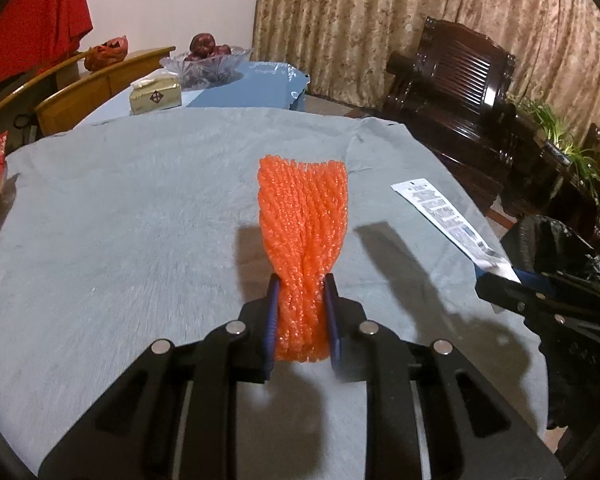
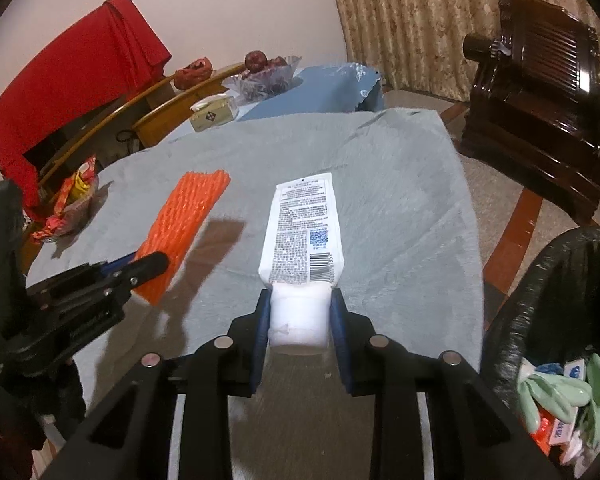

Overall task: Collect trash
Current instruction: 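Carry the mesh sleeve and toothpaste tube over the trash bin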

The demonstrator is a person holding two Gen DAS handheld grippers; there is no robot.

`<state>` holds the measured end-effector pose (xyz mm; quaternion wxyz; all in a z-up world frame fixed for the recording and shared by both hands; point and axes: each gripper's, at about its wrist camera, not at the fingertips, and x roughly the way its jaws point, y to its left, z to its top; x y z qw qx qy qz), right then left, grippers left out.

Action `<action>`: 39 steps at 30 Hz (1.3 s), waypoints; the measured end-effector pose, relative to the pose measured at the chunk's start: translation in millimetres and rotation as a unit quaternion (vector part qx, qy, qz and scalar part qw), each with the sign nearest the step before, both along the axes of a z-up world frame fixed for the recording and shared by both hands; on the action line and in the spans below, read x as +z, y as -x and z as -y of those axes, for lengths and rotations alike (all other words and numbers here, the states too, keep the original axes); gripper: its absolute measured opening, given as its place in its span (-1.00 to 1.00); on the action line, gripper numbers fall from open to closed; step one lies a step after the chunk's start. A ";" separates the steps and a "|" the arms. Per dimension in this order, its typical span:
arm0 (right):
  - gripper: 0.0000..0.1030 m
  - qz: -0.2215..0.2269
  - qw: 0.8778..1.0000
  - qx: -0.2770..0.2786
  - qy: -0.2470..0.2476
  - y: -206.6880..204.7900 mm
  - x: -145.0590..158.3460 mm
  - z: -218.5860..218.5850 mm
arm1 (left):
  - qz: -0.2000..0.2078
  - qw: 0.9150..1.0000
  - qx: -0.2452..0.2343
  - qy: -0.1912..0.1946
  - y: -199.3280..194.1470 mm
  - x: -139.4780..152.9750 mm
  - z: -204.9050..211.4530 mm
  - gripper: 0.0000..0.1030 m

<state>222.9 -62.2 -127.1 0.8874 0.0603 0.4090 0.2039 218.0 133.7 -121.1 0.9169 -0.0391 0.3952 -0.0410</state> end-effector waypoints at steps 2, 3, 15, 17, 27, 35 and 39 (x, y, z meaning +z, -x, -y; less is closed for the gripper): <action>-0.44 0.004 1.000 -0.002 -0.003 4.9 6.9 2.9 | 0.001 1.000 0.001 -0.001 4.8 5.5 3.2 -0.62; -0.44 0.008 1.000 -0.004 -0.004 7.9 11.1 5.0 | 0.002 1.000 0.000 -0.002 7.4 8.5 5.1 -0.62; -0.44 0.047 0.999 -0.005 -0.006 45.5 57.6 29.1 | 0.044 0.999 -0.007 0.005 45.2 50.0 27.0 -0.62; -0.44 0.052 0.999 -0.007 -0.007 53.2 63.5 34.9 | 0.052 0.999 -0.011 0.004 51.7 58.2 33.3 -0.62; -0.44 0.075 0.997 -0.030 -0.011 91.0 86.1 68.6 | 0.073 0.997 -0.040 0.004 77.0 83.6 66.2 -0.62; -0.44 0.092 0.994 -0.063 -0.012 117.9 99.6 107.7 | 0.087 0.993 -0.077 0.009 94.5 97.9 101.2 -0.61; -0.44 0.099 0.992 -0.082 -0.011 130.8 104.6 129.2 | 0.093 0.991 -0.097 0.014 102.2 102.5 119.9 -0.61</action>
